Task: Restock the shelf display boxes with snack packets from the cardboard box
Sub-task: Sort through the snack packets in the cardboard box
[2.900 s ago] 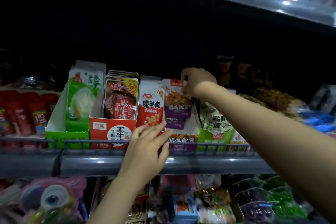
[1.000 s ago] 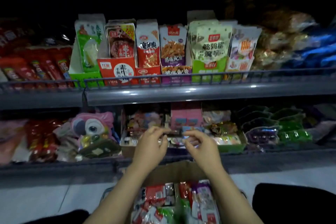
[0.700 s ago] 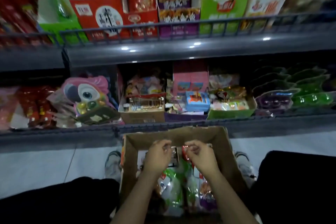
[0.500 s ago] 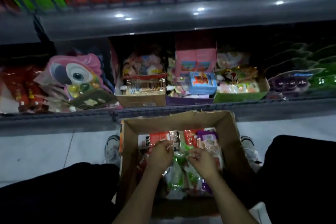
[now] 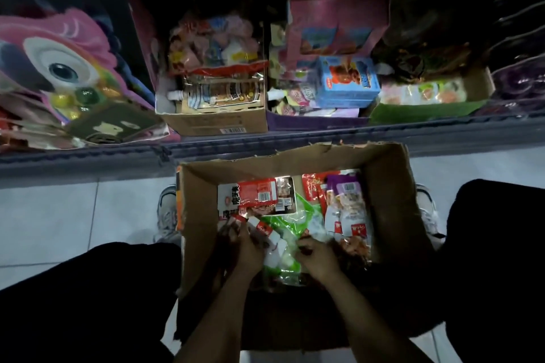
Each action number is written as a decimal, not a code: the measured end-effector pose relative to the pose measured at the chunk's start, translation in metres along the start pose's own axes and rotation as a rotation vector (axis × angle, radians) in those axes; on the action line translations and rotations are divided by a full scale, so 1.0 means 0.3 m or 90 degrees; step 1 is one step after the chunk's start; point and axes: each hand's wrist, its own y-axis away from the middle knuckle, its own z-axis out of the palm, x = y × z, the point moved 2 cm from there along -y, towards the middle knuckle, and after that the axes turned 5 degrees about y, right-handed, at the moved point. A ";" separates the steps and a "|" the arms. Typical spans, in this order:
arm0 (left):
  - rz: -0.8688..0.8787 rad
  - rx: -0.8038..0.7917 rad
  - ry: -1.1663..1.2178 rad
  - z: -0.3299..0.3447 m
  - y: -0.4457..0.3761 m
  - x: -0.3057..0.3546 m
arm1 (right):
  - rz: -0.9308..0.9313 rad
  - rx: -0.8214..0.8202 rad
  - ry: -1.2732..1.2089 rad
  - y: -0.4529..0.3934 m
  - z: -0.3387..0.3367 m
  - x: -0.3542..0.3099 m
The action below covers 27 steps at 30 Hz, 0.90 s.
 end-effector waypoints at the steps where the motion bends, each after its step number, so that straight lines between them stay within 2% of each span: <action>1: 0.001 0.025 -0.025 0.005 -0.015 -0.008 | 0.003 -0.004 -0.015 -0.004 0.007 0.000; 3: 0.006 0.037 0.000 0.019 -0.025 -0.012 | 0.006 -0.013 -0.045 -0.011 0.014 0.000; 7: -0.031 0.076 0.243 0.043 -0.020 0.009 | 0.003 -0.027 -0.092 -0.021 0.020 0.009; 11: -0.106 0.011 0.288 0.025 -0.009 0.042 | 0.012 -0.045 -0.114 -0.013 0.034 0.020; 15: -0.131 -0.084 0.356 -0.003 -0.005 0.054 | 0.016 0.003 -0.147 -0.006 0.025 0.012; 19: -0.066 -0.082 0.327 -0.084 -0.004 0.099 | -0.007 0.039 -0.175 0.006 -0.036 -0.053; 27: -0.004 -0.034 0.508 -0.290 0.070 0.223 | -0.140 0.122 -0.251 0.139 -0.223 -0.272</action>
